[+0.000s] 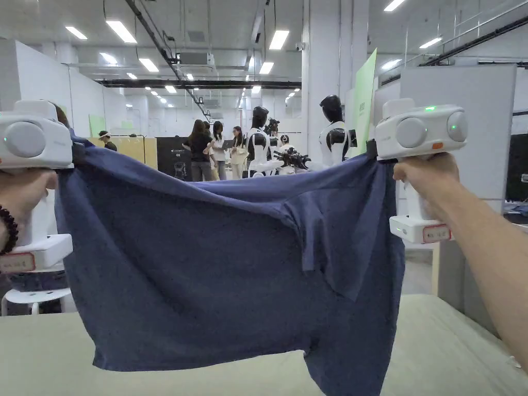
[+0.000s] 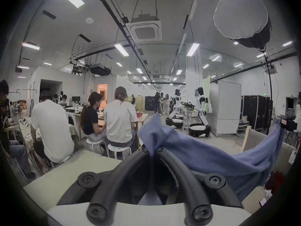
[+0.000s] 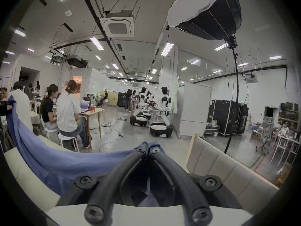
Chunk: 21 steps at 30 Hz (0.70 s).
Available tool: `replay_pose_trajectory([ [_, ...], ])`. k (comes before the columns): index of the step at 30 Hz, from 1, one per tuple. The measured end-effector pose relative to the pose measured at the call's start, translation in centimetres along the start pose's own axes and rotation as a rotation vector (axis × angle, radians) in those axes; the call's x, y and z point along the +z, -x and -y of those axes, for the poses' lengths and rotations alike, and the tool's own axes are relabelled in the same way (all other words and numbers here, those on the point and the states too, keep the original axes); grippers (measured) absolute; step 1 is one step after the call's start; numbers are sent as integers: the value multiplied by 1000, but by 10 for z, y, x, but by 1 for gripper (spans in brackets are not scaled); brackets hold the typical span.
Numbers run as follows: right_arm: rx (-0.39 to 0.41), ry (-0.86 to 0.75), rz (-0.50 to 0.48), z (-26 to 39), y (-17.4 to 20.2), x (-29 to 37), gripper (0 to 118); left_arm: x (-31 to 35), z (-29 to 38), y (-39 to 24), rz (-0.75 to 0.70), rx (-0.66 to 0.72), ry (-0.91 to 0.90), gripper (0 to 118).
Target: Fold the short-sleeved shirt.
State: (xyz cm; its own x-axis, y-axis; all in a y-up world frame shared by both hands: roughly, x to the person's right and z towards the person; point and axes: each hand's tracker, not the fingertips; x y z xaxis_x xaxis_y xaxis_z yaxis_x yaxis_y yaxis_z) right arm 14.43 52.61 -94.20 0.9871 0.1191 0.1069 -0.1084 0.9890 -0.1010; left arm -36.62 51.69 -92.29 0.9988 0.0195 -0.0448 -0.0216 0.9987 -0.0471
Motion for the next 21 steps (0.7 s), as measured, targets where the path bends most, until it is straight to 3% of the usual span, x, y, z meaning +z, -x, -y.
replay_pose_trajectory([
  [9, -18, -23, -9, 1, 9, -9, 1, -2, 5, 5, -3, -38, -22, 1],
  [21, -56, 145, -64, 127, 16, -20, 1, -12, 130, 16, 26, 0, 159, 1],
])
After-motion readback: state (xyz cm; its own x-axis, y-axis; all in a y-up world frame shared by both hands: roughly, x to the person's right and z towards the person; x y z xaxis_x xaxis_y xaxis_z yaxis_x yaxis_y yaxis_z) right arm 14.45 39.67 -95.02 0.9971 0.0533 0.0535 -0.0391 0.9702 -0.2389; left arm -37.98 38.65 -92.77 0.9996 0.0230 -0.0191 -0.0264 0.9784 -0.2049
